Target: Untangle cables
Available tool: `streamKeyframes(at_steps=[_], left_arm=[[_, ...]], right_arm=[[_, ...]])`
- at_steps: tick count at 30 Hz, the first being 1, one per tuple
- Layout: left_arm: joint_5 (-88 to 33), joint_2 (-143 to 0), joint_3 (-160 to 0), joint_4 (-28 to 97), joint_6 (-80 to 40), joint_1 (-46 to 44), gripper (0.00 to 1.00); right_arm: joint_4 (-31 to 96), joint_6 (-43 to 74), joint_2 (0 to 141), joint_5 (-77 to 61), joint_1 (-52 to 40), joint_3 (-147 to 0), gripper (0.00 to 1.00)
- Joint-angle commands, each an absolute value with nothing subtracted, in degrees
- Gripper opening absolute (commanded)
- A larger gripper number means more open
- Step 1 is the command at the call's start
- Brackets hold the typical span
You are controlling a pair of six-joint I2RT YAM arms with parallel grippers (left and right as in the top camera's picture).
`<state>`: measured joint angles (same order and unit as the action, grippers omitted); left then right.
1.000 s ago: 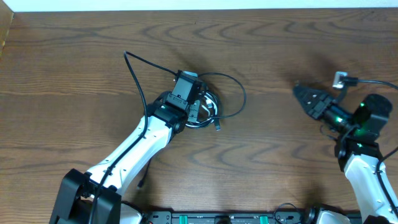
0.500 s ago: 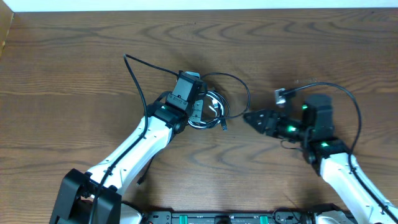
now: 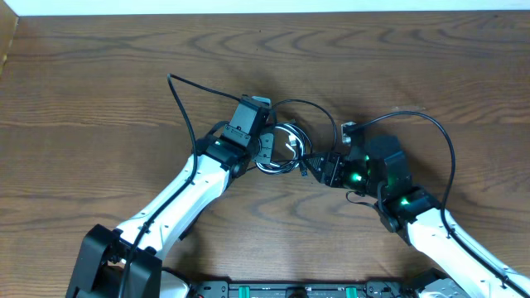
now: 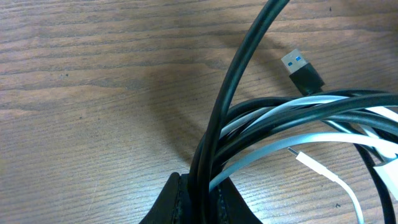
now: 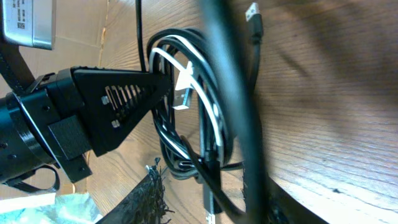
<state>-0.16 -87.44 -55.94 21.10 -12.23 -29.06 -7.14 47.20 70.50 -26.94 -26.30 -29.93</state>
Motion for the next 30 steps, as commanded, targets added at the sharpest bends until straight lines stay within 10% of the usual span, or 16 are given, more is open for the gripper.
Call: streamKeyframes(at_steps=[1, 14, 18, 30], left_arm=[[-1.1, -86.8, -55.61, 20.88, -13.19, -29.85, 0.08], [-1.5, -86.78, -55.61, 20.23, -13.21, -30.35, 0.08], [-5.23, -86.78, -55.61, 18.52, -13.19, -30.35, 0.08], [0.45, -86.8, -55.61, 19.7, -6.63, -30.35, 0.08]], right_arm=[[-7.55, 48.23, 70.52, -24.34, -27.68, -30.22, 0.37], [-7.9, 48.21, 72.23, -24.45, -27.86, -30.22, 0.23], [-8.6, 48.21, 74.61, -26.72, -27.86, -30.22, 0.01], [-26.22, 45.15, 74.43, -45.43, -21.04, -30.24, 0.01]])
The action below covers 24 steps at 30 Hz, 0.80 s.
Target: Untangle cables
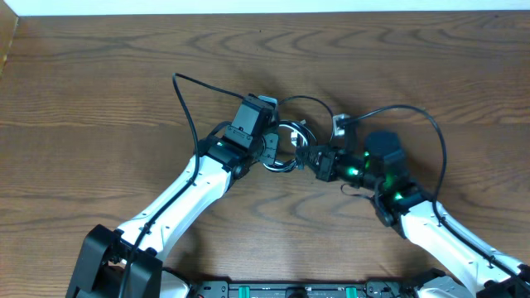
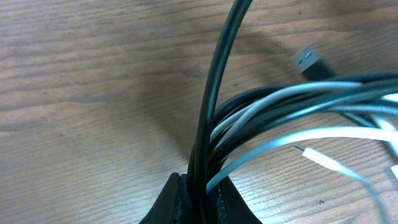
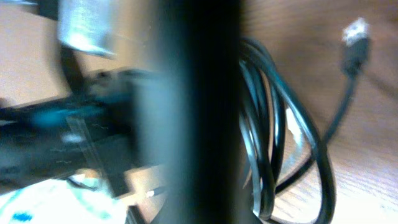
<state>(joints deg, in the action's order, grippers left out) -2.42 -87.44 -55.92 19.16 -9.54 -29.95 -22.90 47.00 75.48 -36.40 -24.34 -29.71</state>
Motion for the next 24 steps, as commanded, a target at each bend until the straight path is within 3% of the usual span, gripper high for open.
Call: streamKeyframes(at_steps=[1, 15, 24], left_arm=[[3.31, -86.8, -55.61, 19.99, -6.66, -30.35, 0.08], [25.23, -86.8, -55.61, 20.53, -8.64, -30.3, 0.08], [30.15, -86.8, -55.61, 20.45, -8.84, -30.2, 0.08]], right_arm=[[-28.12, 45.15, 74.13, -48.21, -18.85, -30.24, 0.01], [-34.92, 45.19, 72.2, -61.3, 8.05, -30.22, 0.01], [-30.3, 41.65, 72.23, -58.76, 10.2, -30.22, 0.02]])
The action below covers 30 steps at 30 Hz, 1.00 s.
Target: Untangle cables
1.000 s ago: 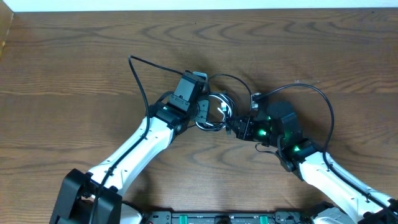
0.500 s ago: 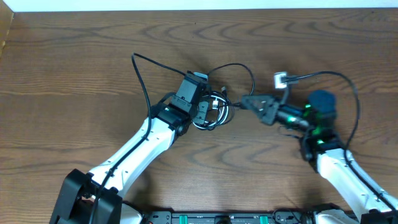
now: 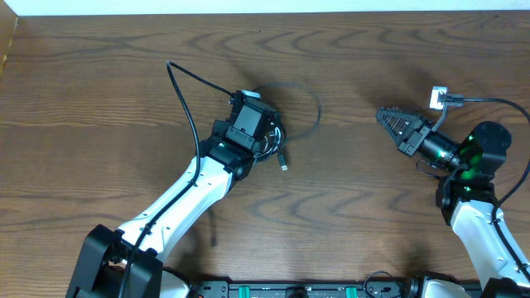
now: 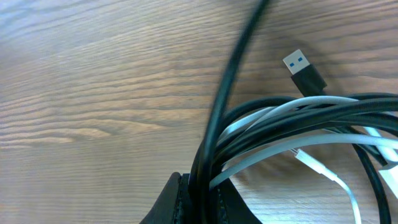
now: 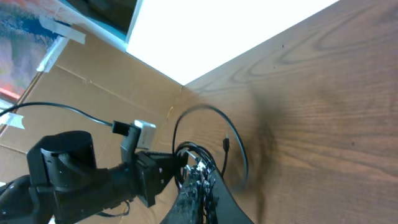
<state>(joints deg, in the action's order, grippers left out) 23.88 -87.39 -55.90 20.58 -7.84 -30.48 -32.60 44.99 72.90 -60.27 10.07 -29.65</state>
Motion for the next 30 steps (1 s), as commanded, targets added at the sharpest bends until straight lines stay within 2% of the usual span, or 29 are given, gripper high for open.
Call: streamKeyframes(at_steps=[1, 3, 8, 13, 18, 23, 30], left_arm=[[31.57, -86.8, -55.61, 20.45, -8.84, -30.2, 0.07], [31.97, -86.8, -55.61, 20.36, -8.91, -30.2, 0.08], [31.94, -86.8, -55.61, 20.45, -14.28, -30.35, 0.08], [28.27, -86.8, -55.61, 20.27, -16.45, -30.35, 0.08], [24.45, -86.8, -55.61, 20.27, -16.53, -30.35, 0.08], [21.23, -86.8, -55.61, 20.27, -17.3, -30.35, 0.08], [18.41, -86.8, -55.61, 20.36, -17.93, -30.35, 0.08]], right_arm=[[-28.8, 41.63, 72.23, -57.39, 10.17, -30.22, 0.02], [-25.98, 41.08, 72.23, -56.25, 9.78, -30.22, 0.02], [-18.72, 38.41, 72.23, -55.55, 5.61, -30.22, 0.14], [-12.27, 38.48, 72.34, -50.19, -3.44, -30.22, 0.33], [-8.91, 40.93, 72.38, -38.3, -14.2, -30.22, 0.5], [-9.45, 48.53, 72.38, -22.41, -23.86, -30.22, 0.48], [-12.8, 53.39, 74.46, -14.22, -30.3, -30.22, 0.46]])
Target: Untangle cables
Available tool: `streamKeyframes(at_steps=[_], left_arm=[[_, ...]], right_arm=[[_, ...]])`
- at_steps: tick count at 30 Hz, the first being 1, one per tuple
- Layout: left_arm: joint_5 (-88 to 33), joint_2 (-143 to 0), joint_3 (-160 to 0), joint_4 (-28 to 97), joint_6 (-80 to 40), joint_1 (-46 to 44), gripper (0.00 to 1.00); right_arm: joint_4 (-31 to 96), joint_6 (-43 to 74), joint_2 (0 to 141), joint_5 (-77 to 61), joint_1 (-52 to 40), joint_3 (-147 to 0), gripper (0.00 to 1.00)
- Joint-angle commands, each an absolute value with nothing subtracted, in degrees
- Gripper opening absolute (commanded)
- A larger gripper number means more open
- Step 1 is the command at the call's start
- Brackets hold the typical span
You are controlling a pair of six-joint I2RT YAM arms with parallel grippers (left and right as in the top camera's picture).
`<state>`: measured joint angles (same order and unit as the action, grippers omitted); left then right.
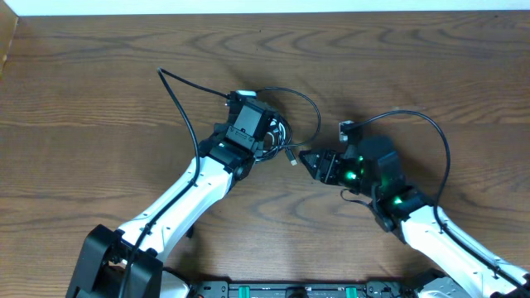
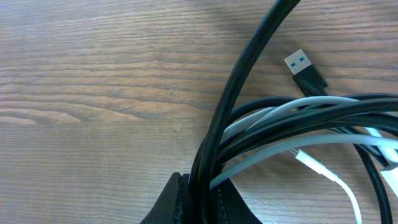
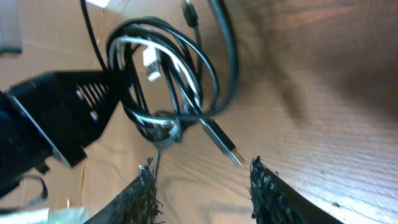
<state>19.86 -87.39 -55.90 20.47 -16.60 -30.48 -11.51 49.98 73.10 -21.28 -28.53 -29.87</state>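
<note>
A bundle of black and white cables (image 1: 275, 136) lies mid-table. My left gripper (image 1: 263, 136) is shut on it; in the left wrist view the black fingers (image 2: 180, 199) pinch the strands (image 2: 273, 124), with a blue-tongued USB plug (image 2: 305, 68) and a white plug (image 2: 317, 165) lying loose. My right gripper (image 1: 305, 159) stands open just right of the bundle. In the right wrist view its frayed fingers (image 3: 146, 190) flank bare wood, and a black plug with a metal tip (image 3: 224, 144) points toward the gap. One black loop (image 1: 315, 112) arcs out to the upper right.
A thin black lead (image 1: 178, 95) runs from the left arm up to the far left, and another lead (image 1: 443, 153) arcs over the right arm. Brown wooden table (image 1: 99, 50) all round; a pale edge runs along the back.
My right gripper was shut, raised far out to the right; now it is open and low next to the bundle, by the black plug. The left gripper still holds the bundle.
The right gripper was at the bundle with a thick black cable close before its camera, then pressed nearer the left gripper. Then it was far right, shut and holding nothing. Now it is back beside the bundle, open. The left gripper stayed shut on the bundle throughout.
</note>
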Motion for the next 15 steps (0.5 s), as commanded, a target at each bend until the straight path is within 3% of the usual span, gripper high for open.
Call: streamKeyframes(at_steps=[1, 8, 14, 15], left_arm=[[18.17, -86.8, -55.61, 20.36, -17.91, -30.35, 0.08], [13.89, -86.8, -55.61, 20.32, -17.89, -30.35, 0.08], [13.91, -86.8, -55.61, 20.34, -17.87, -30.35, 0.08], [13.91, -86.8, -55.61, 20.34, -17.87, -30.35, 0.08]], right_arm=[[-13.8, 53.39, 75.11, -14.02, -30.68, -30.22, 0.46], [-23.59, 53.39, 82.54, -14.87, -31.35, -30.22, 0.4], [-29.45, 53.32, 83.92, -22.94, -31.33, -30.22, 0.14], [-29.98, 53.32, 83.92, -24.45, -31.33, -30.22, 0.05]])
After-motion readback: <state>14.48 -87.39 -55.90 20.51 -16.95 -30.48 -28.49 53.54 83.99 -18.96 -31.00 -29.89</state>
